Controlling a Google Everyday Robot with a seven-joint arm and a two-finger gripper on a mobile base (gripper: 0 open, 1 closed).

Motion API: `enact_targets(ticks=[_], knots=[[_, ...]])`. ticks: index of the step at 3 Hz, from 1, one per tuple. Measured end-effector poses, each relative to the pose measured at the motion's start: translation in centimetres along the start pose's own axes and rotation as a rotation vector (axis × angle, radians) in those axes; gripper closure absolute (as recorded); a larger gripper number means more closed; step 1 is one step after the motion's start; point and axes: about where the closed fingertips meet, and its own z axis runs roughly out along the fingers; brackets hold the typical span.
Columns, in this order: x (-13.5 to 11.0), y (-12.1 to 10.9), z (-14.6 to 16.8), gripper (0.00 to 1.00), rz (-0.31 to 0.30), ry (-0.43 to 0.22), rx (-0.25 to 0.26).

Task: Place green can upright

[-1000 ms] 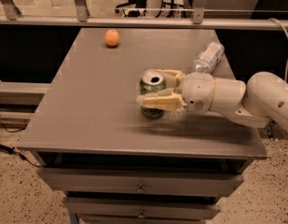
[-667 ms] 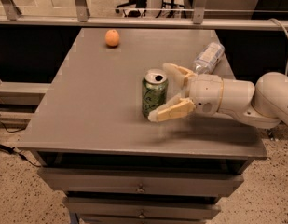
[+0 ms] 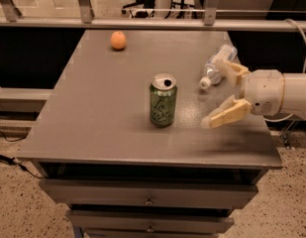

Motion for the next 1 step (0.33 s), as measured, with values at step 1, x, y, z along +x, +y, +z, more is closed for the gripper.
enact_targets(ticks=[1], knots=[[0.13,-0.51,-1.07,0.0,-0.005,0.013,0.009]])
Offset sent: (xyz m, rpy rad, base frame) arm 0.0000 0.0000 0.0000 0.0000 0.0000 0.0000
